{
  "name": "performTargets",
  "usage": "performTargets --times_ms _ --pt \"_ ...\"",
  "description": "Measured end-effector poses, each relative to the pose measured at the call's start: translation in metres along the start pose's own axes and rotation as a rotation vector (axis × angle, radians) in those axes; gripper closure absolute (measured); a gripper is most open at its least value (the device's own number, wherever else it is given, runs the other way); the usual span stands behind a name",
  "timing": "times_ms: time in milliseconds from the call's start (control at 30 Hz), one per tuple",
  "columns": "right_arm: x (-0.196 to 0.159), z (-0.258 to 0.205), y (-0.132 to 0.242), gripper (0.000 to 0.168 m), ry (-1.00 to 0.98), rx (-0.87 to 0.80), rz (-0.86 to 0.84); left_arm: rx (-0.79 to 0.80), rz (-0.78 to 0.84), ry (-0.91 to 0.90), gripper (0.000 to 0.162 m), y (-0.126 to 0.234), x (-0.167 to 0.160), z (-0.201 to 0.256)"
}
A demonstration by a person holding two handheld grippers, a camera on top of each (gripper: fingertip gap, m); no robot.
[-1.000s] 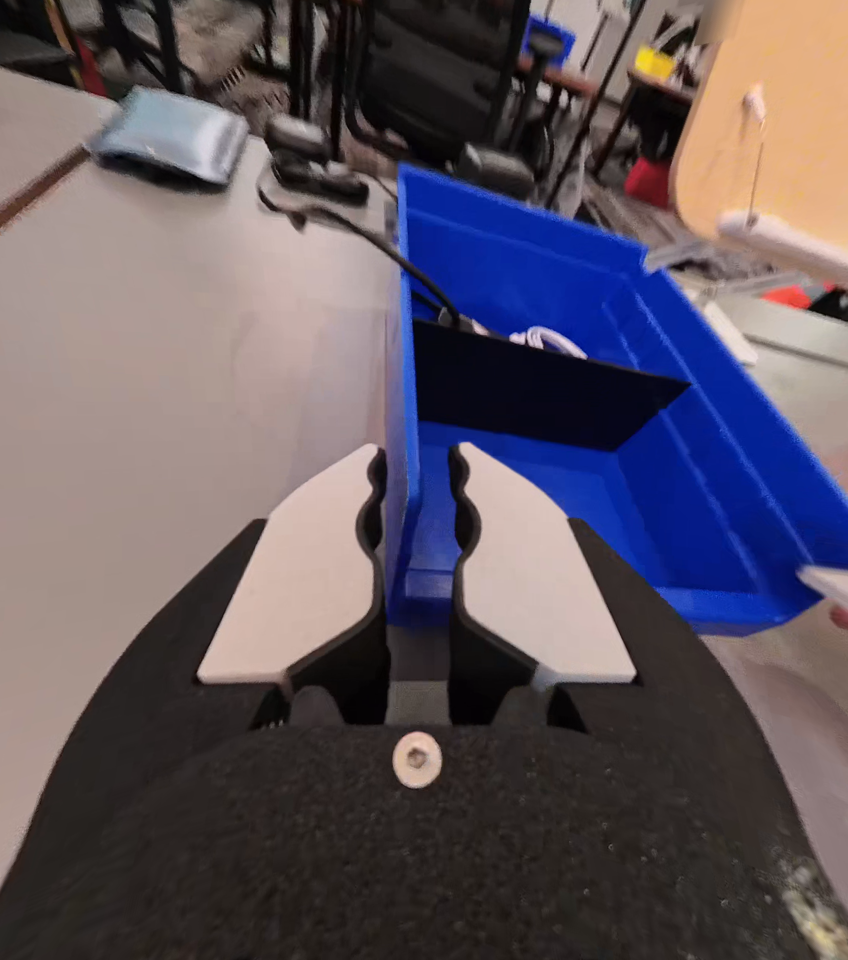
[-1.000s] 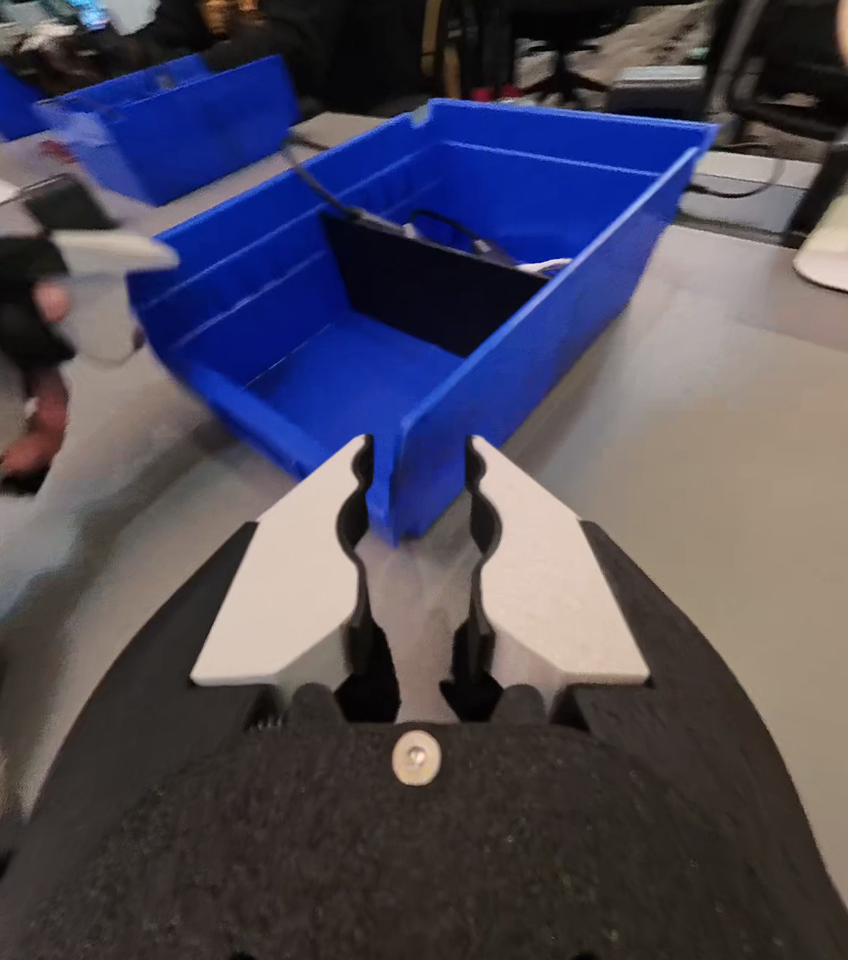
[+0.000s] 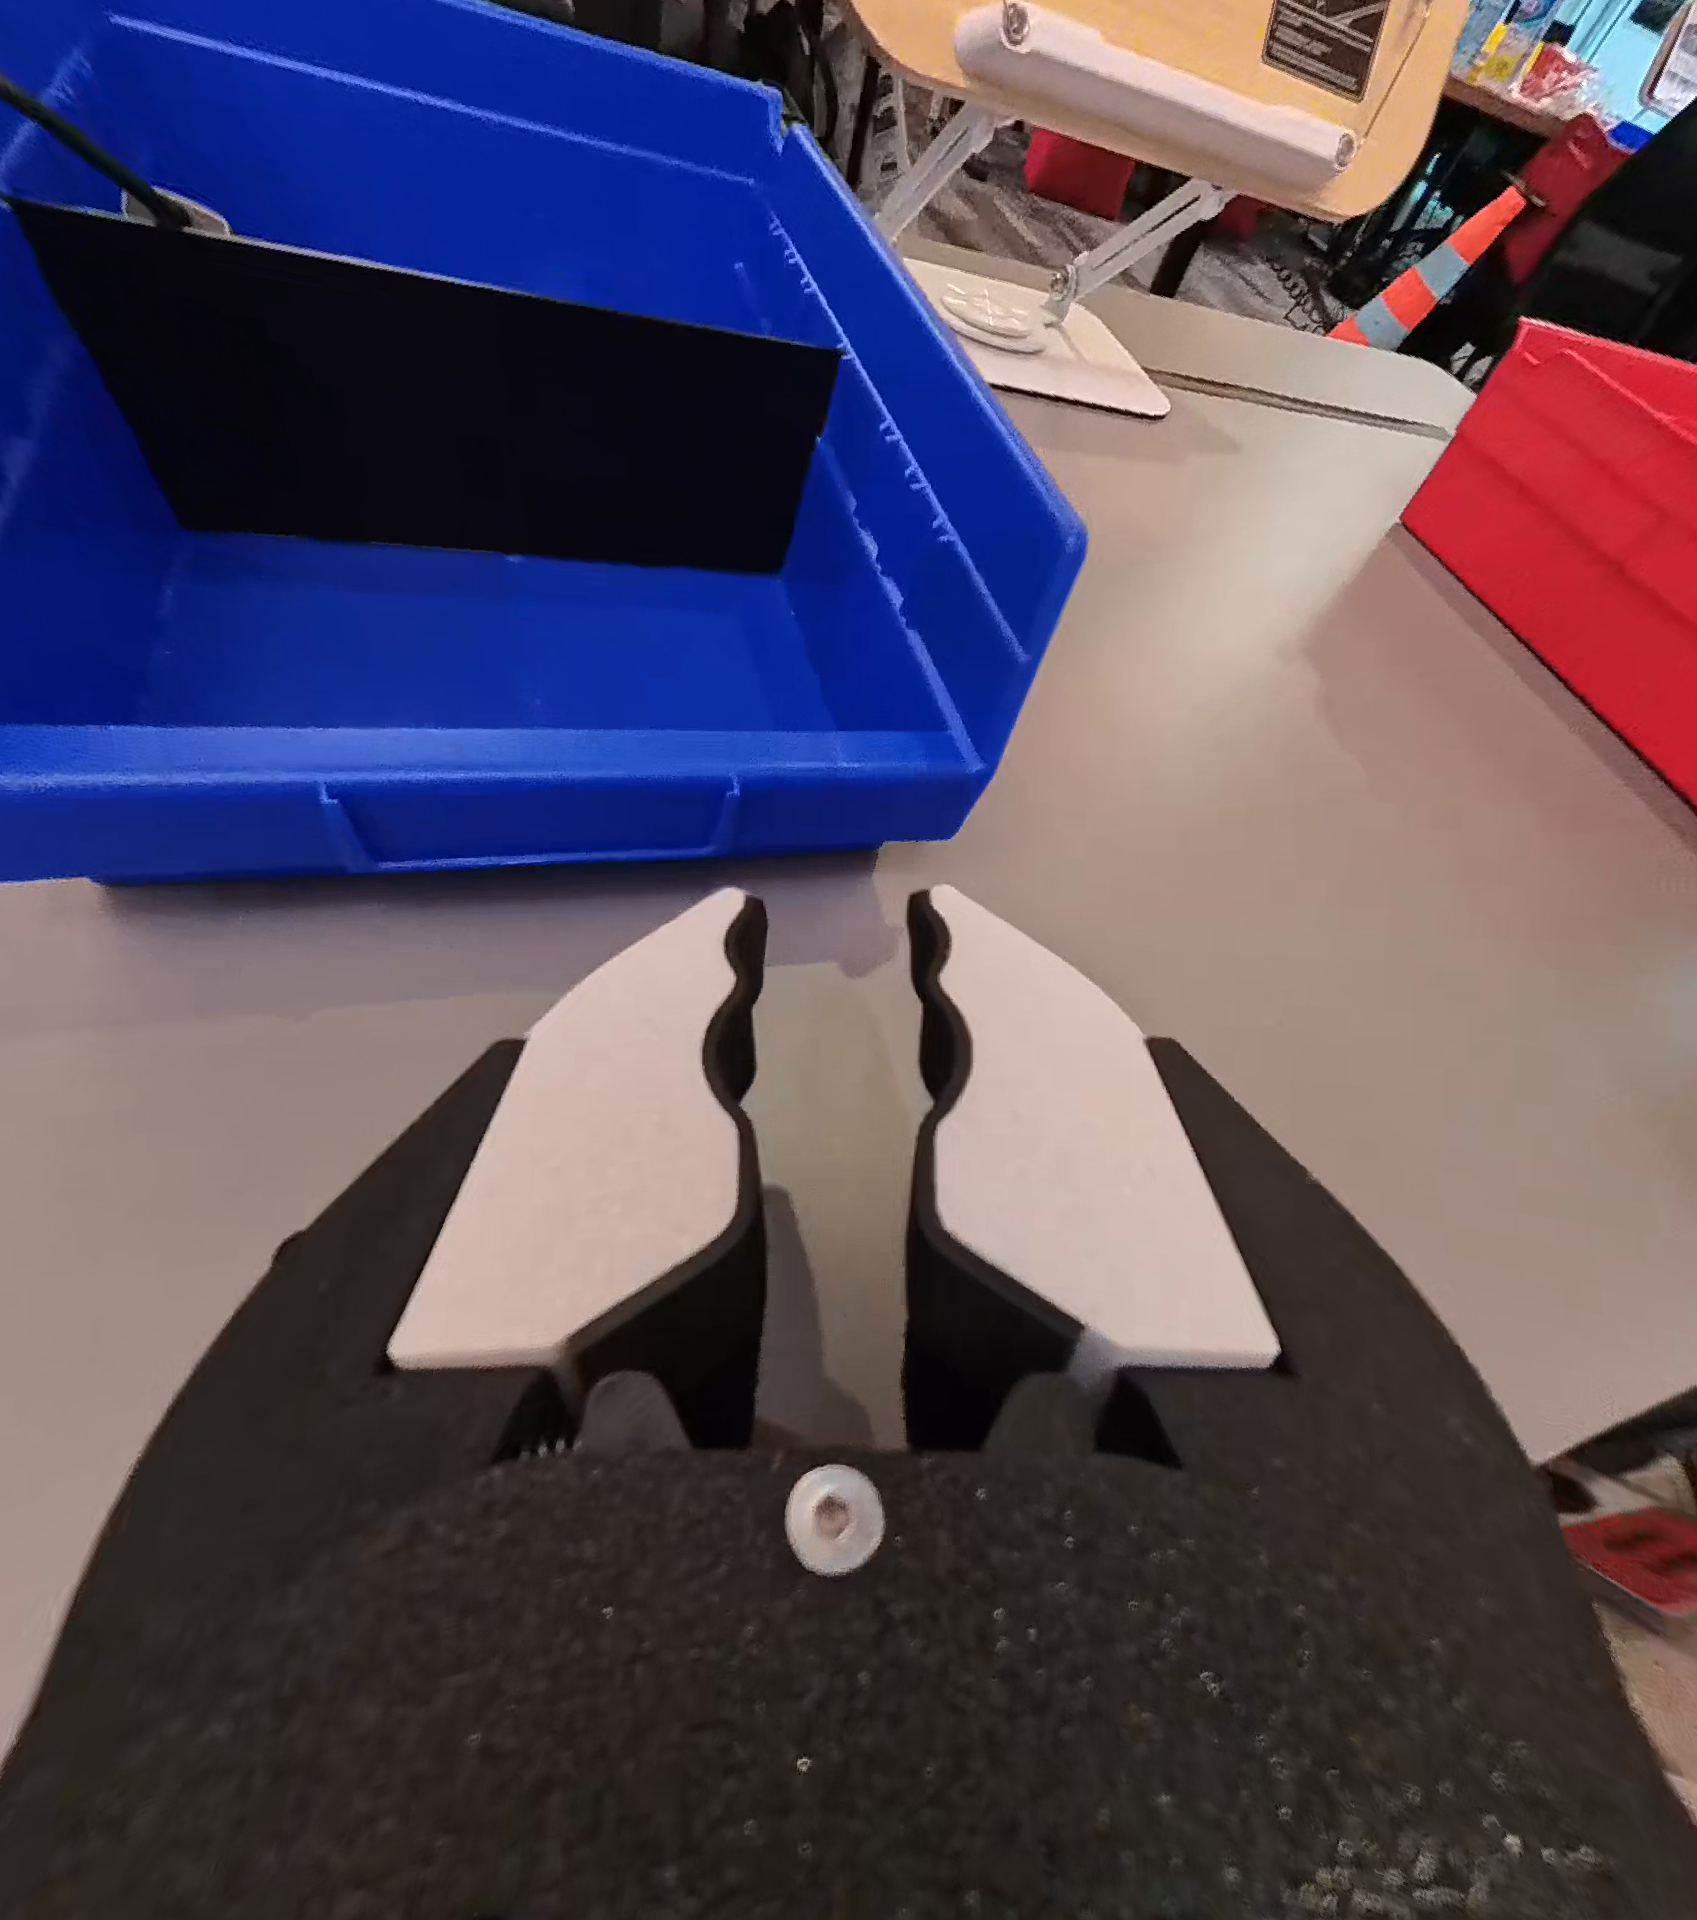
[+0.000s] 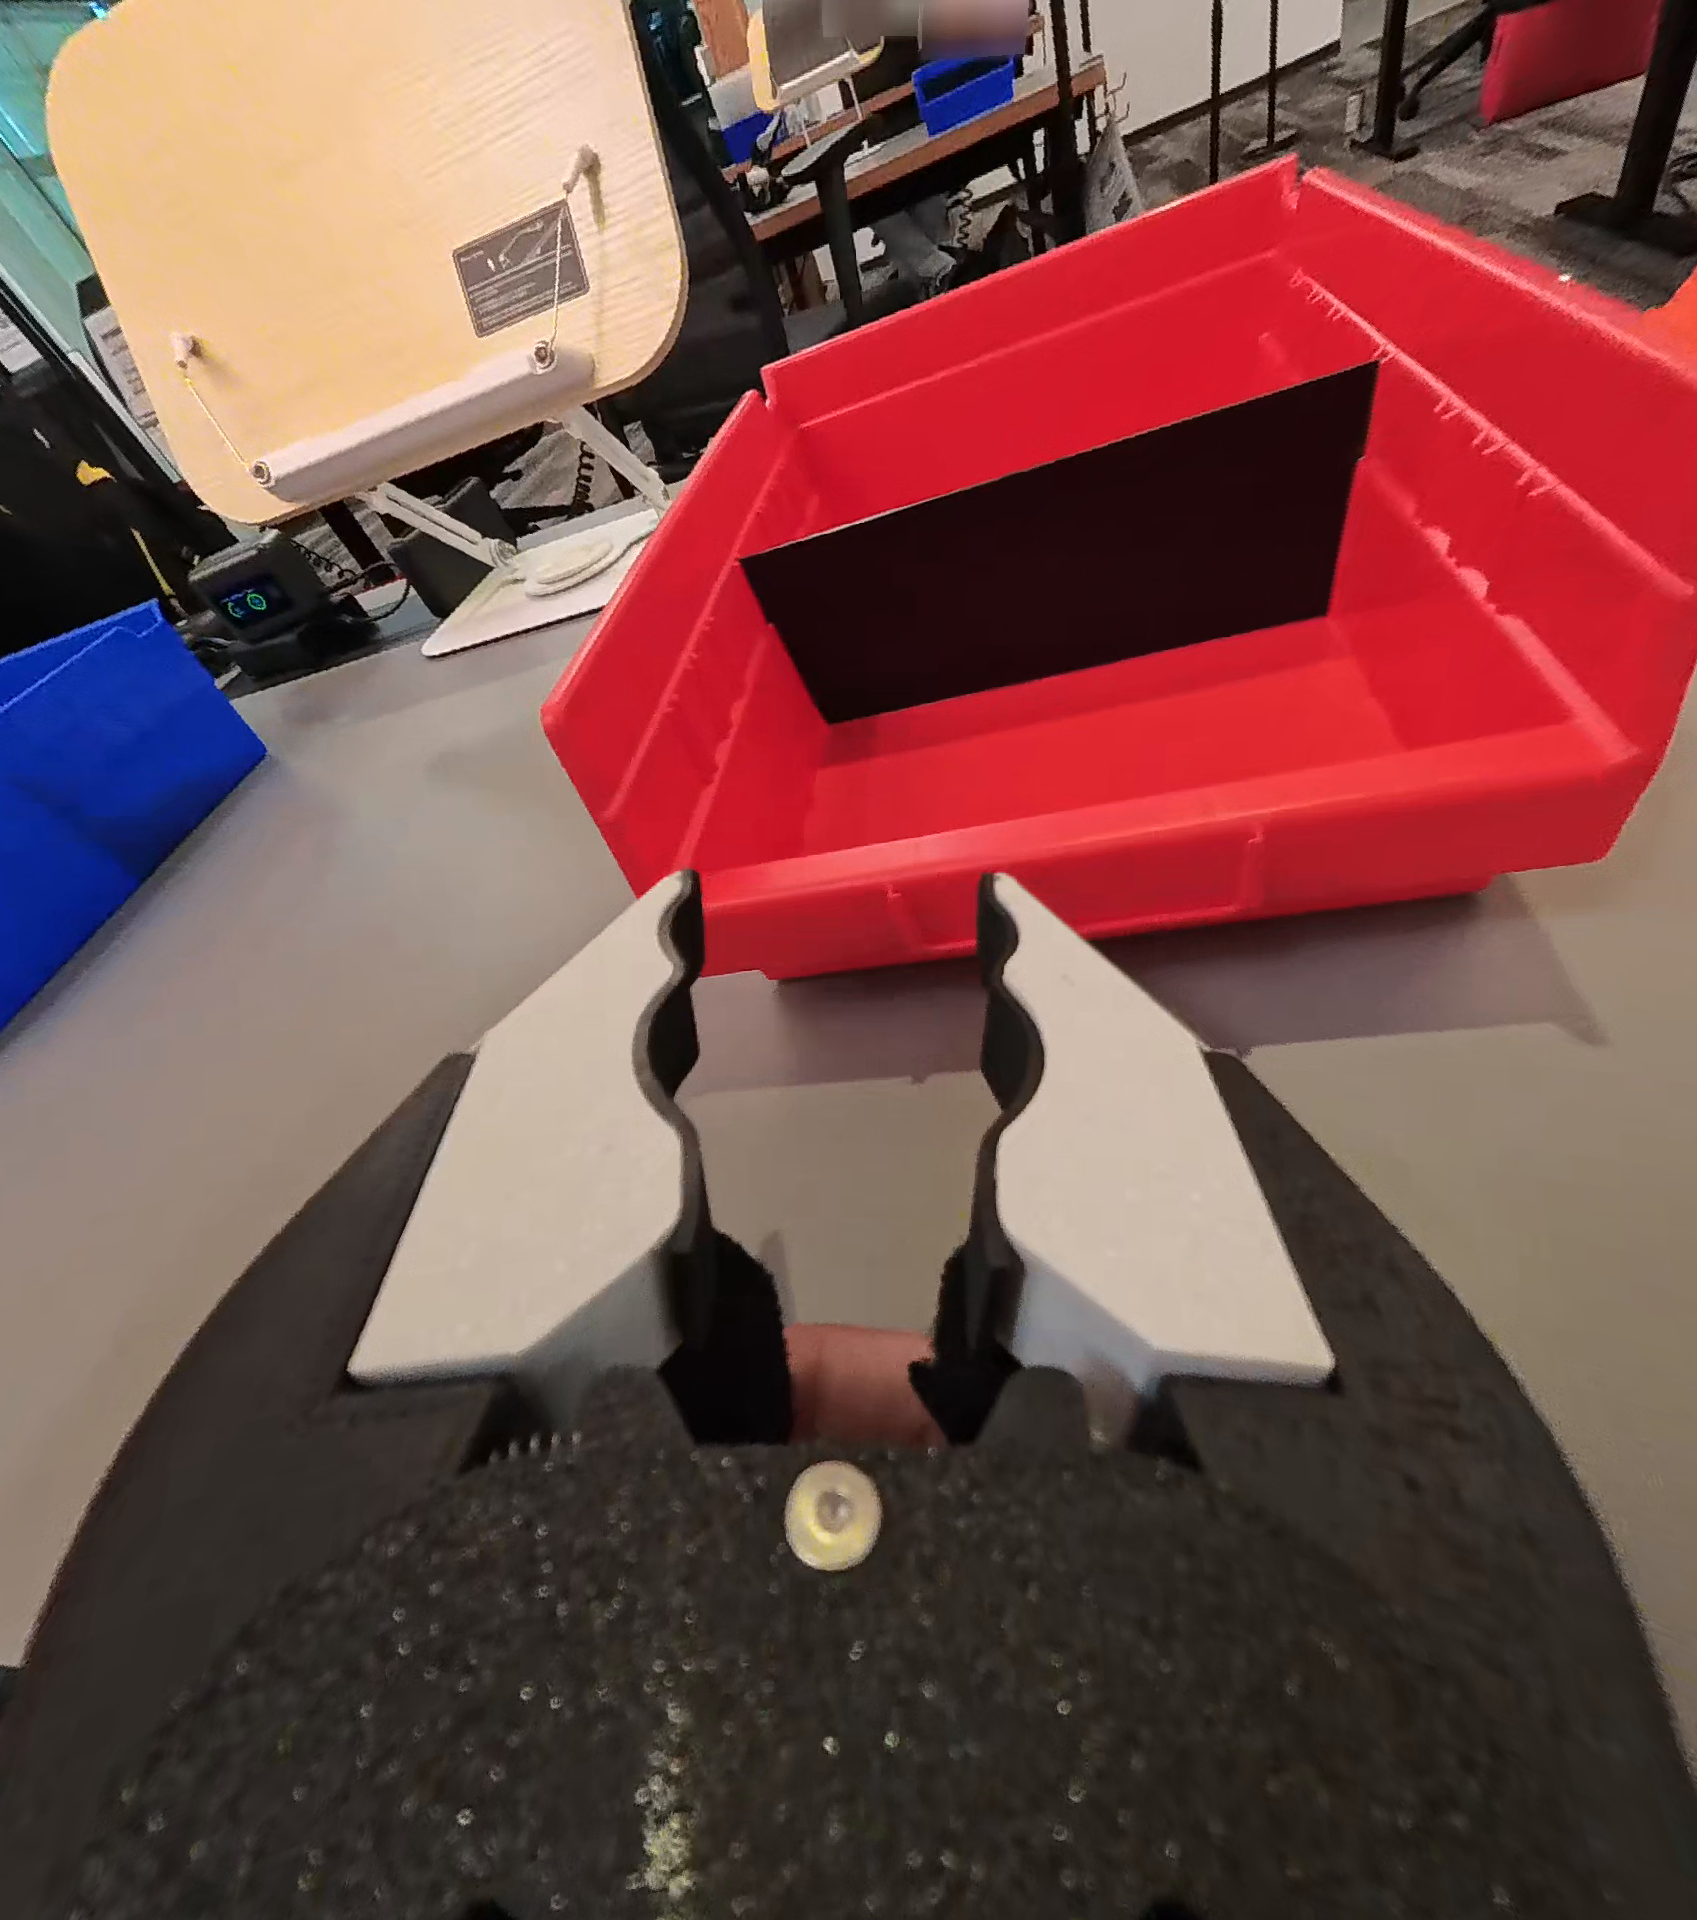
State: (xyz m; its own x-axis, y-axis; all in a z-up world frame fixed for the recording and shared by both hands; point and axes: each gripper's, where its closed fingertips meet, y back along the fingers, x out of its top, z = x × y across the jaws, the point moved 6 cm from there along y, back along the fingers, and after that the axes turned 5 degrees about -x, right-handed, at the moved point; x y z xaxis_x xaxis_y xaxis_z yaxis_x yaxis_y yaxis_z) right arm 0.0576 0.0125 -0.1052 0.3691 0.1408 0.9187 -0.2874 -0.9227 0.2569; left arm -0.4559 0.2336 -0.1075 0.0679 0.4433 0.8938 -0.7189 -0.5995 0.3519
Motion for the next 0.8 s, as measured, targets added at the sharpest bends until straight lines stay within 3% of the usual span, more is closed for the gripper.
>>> performTargets --times_ms 633,800 --pt "-0.001 -0.005 0.001 0.116 -0.031 0.055 -0.006 -0.067 0.013 -0.001 0.117 -0.016 0.004 0.014" --pt "-0.003 -0.007 0.001 0.116 -0.042 0.071 -0.018 -0.071 0.1 -0.003 0.114 -0.011 0.015 0.017"
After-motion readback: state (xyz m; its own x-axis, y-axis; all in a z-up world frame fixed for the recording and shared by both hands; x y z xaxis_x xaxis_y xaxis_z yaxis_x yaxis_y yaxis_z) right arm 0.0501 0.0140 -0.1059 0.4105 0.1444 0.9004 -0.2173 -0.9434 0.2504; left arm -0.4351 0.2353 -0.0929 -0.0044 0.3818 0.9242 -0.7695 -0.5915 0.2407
